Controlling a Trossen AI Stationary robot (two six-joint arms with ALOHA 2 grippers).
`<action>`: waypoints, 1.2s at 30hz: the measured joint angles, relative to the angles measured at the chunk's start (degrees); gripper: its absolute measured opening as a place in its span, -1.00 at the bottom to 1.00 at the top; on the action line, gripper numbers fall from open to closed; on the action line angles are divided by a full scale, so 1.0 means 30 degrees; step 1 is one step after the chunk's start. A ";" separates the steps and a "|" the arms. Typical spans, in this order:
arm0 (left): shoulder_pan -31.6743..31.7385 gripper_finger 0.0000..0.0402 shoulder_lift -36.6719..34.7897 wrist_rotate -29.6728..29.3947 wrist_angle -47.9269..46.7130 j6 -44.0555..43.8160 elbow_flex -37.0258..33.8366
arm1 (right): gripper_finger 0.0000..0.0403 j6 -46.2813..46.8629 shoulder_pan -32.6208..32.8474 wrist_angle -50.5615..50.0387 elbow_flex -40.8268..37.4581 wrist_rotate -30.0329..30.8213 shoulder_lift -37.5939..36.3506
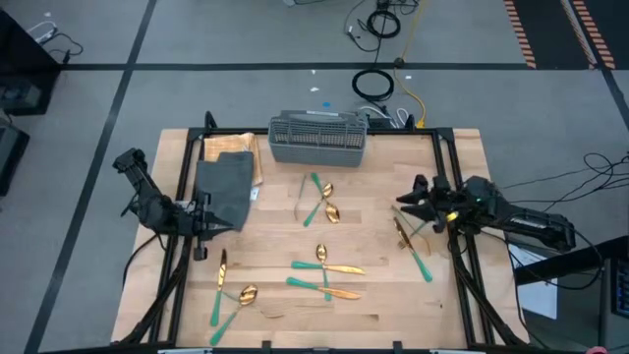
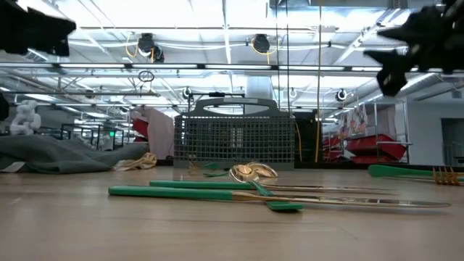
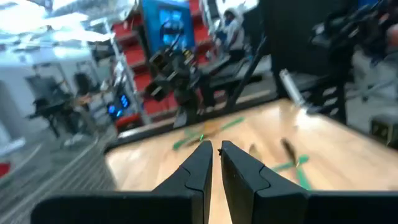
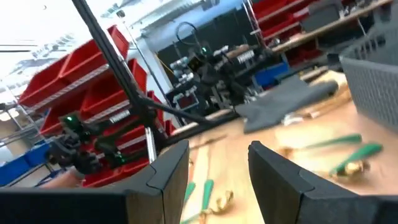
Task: Sort silverware
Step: Put the green fork into the silverware basket
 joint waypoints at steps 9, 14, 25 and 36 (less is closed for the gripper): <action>0.0022 -0.79 0.0000 0.0661 0.6142 0.3559 0.0007 | -0.23 -0.3600 0.0286 -1.0608 0.7165 0.3327 0.5307; 0.0022 -0.79 -0.0005 0.0591 1.0371 0.4036 0.0036 | -0.23 -0.1413 0.0965 -1.5446 0.8860 0.5500 1.0943; 0.0022 -0.79 -0.0004 -0.1638 1.2604 0.3288 0.0036 | -0.23 0.0919 0.1370 -1.9628 1.1789 0.6091 1.9733; 0.0022 -0.79 0.0000 -0.3029 0.8879 0.1530 0.0036 | -0.04 0.3493 0.1379 -1.9795 1.1852 0.6439 2.1298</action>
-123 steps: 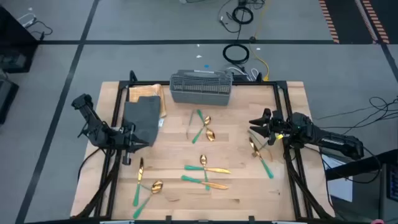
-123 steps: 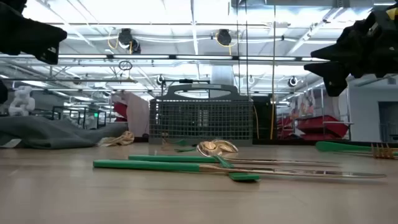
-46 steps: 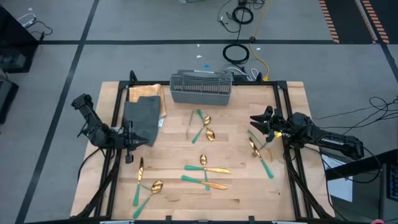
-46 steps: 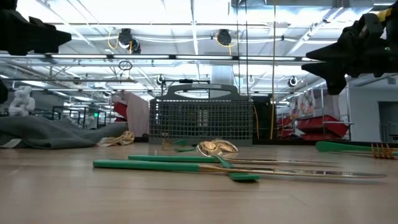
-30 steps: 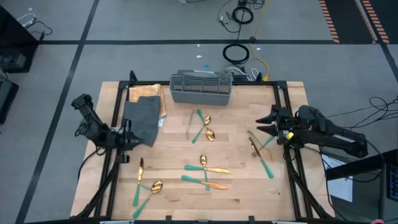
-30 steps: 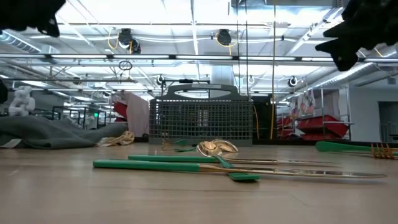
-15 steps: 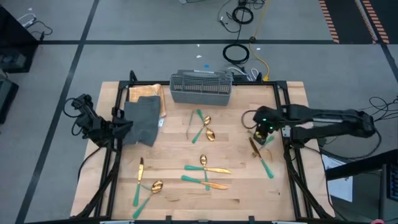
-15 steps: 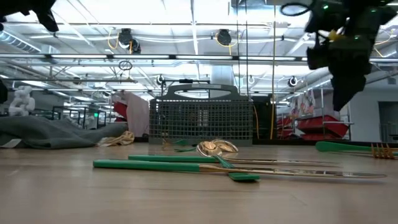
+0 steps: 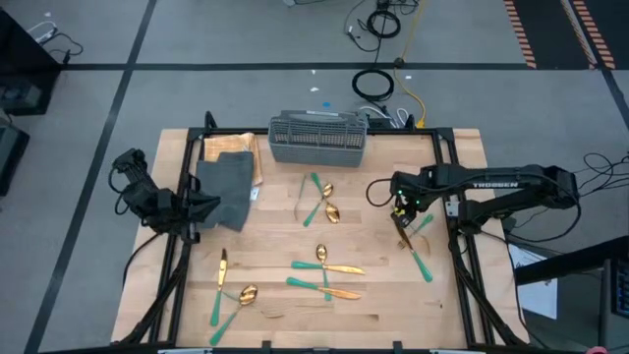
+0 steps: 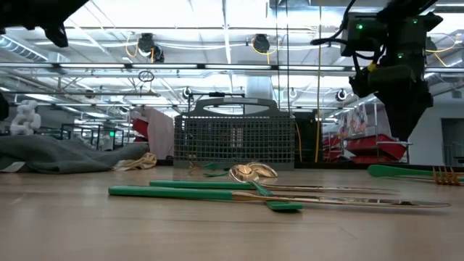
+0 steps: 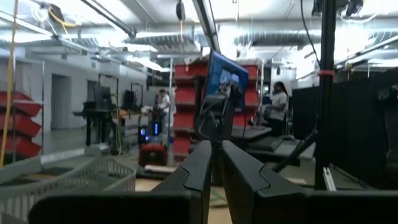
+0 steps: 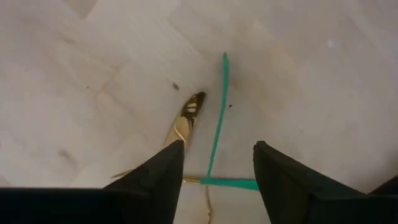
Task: Sort silverware
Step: Put the green fork into the silverware basket
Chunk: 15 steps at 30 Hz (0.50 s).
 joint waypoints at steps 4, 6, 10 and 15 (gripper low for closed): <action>0.0000 -0.79 -0.0007 -0.0050 -0.1324 -0.1040 0.0000 | 0.04 0.1264 0.0266 0.0306 -0.0088 0.0917 0.0469; 0.0000 -0.79 -0.0006 -0.0272 -0.2083 -0.1833 0.0000 | 0.06 0.1936 0.0505 0.0540 -0.0146 0.1235 0.0748; 0.0000 -0.79 -0.0007 -0.0896 -0.3778 -0.3383 0.0000 | 0.05 0.2671 0.0849 0.0748 -0.0153 0.1793 0.1351; 0.0000 -0.79 -0.0007 -0.0988 -0.4943 -0.4795 -0.0007 | 0.00 0.3111 0.1183 0.1041 -0.0153 0.1938 0.2200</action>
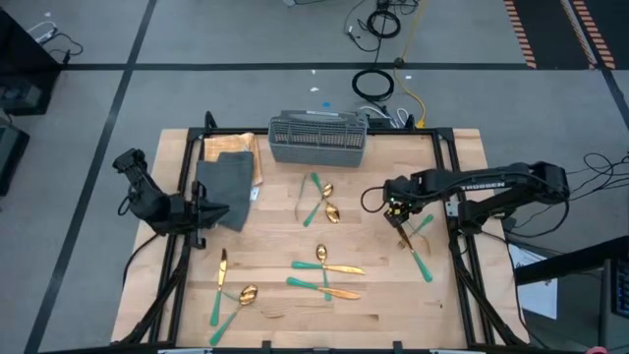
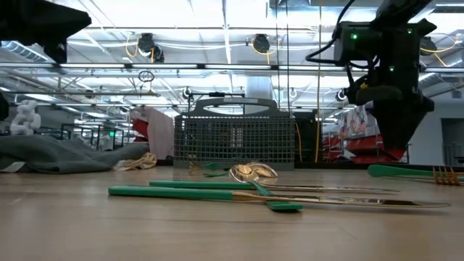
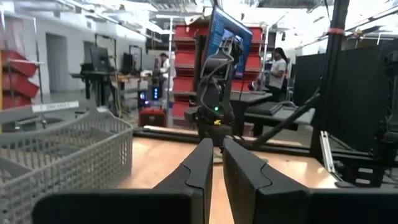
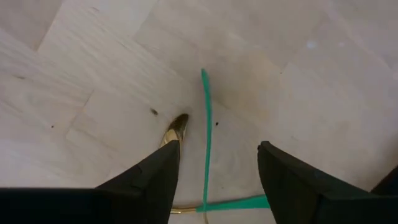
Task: Sort silverware
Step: Put the green fork into the silverware basket
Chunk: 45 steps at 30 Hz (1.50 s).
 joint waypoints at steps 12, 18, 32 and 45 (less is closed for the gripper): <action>0.0000 -0.79 0.0002 0.0004 -0.0479 -0.0306 0.0000 | -0.02 -0.0265 0.0360 0.0536 -0.0007 0.0803 0.2660; 0.0000 -0.79 0.0003 0.0006 -0.0603 -0.0318 0.0000 | -0.02 -0.0644 0.0346 0.0577 -0.0015 0.0803 0.3703; 0.0000 -0.79 0.0000 0.0006 -0.0833 -0.0328 0.0000 | -0.61 -0.1701 0.0280 0.1723 0.0051 0.0000 0.5274; 0.0000 -0.79 0.0004 0.0010 -0.1116 -0.0328 0.0000 | -0.99 -0.1204 0.0599 0.1614 0.0107 0.0938 0.5076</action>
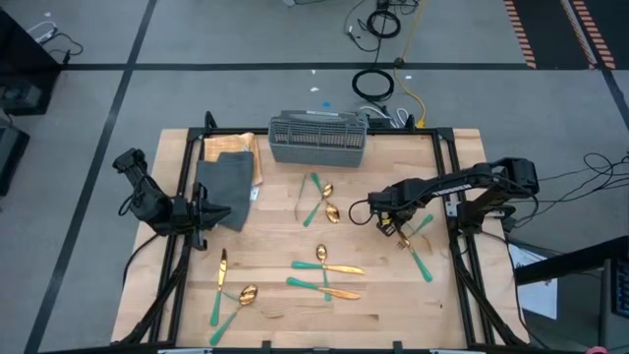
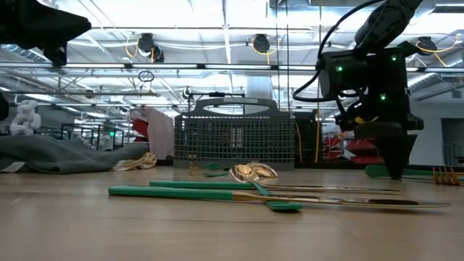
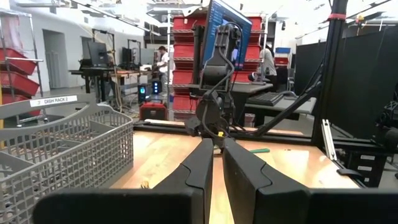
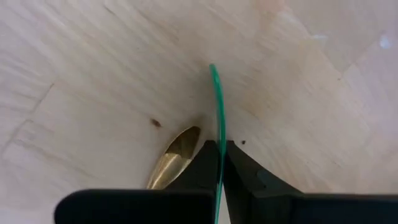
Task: Sort silverware
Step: Put the green fork into the silverware basket
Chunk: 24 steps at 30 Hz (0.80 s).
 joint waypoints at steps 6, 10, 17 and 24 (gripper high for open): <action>-0.0005 -0.79 0.0001 0.0003 -0.0061 0.0007 -0.0002 | -1.00 -0.0802 0.0175 -0.2181 0.2514 0.3109 -0.0244; 0.0000 -0.79 0.0000 -0.0004 -0.0071 0.0002 -0.0007 | -1.00 -0.2792 -0.0127 -0.3688 0.5458 0.5522 -0.0239; 0.0000 -0.79 0.0003 -0.0590 -0.0075 0.0007 -0.0007 | -1.00 -0.7287 -0.1381 -0.7423 1.0853 1.1884 0.0117; -0.0007 -0.79 -0.0003 -0.1473 -0.0250 0.0007 -0.0015 | -1.00 -1.6316 -0.2455 -0.7576 1.4901 1.8834 0.2595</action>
